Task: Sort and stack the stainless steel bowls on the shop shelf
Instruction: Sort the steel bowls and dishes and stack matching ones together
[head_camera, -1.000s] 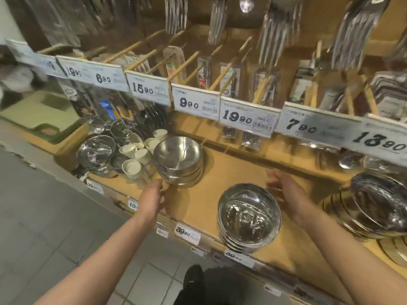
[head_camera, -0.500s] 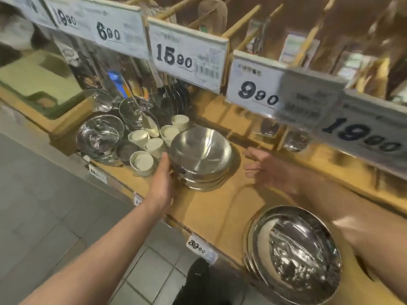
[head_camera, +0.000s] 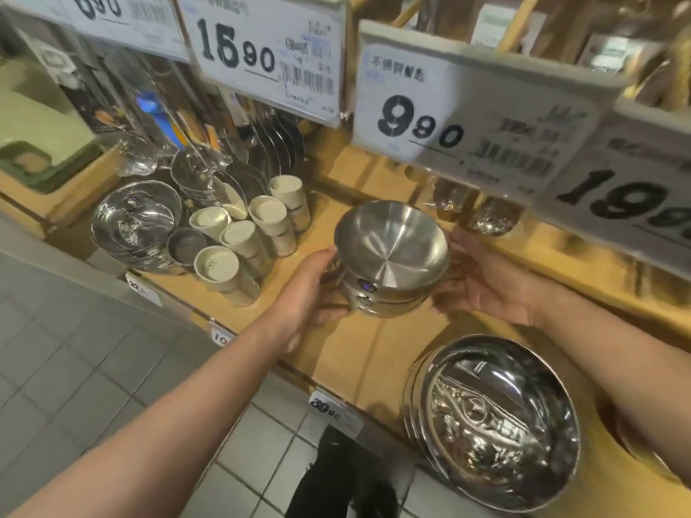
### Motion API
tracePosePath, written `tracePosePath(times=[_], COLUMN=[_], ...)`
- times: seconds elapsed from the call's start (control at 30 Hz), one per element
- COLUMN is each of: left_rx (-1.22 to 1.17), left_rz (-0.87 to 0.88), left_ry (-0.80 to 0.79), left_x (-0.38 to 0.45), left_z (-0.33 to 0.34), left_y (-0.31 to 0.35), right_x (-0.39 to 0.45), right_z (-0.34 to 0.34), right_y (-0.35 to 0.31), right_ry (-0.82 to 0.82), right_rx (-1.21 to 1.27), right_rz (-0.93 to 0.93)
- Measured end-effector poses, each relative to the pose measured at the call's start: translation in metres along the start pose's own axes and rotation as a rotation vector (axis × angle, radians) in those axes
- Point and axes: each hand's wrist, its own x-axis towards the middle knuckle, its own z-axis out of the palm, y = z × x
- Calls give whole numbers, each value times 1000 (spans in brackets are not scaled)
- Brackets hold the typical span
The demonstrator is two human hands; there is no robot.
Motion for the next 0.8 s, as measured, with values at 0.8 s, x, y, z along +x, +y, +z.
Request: tracePosePath(times=[0.8], left_rx=[394], left_rz=[25], left_ry=[-432], left_x=[7], left_z=[153], left_y=[15], right_x=[-111], right_z=[-57], right_y=[60], right_ry=[668], right_rx=[446], right_rz=[-209])
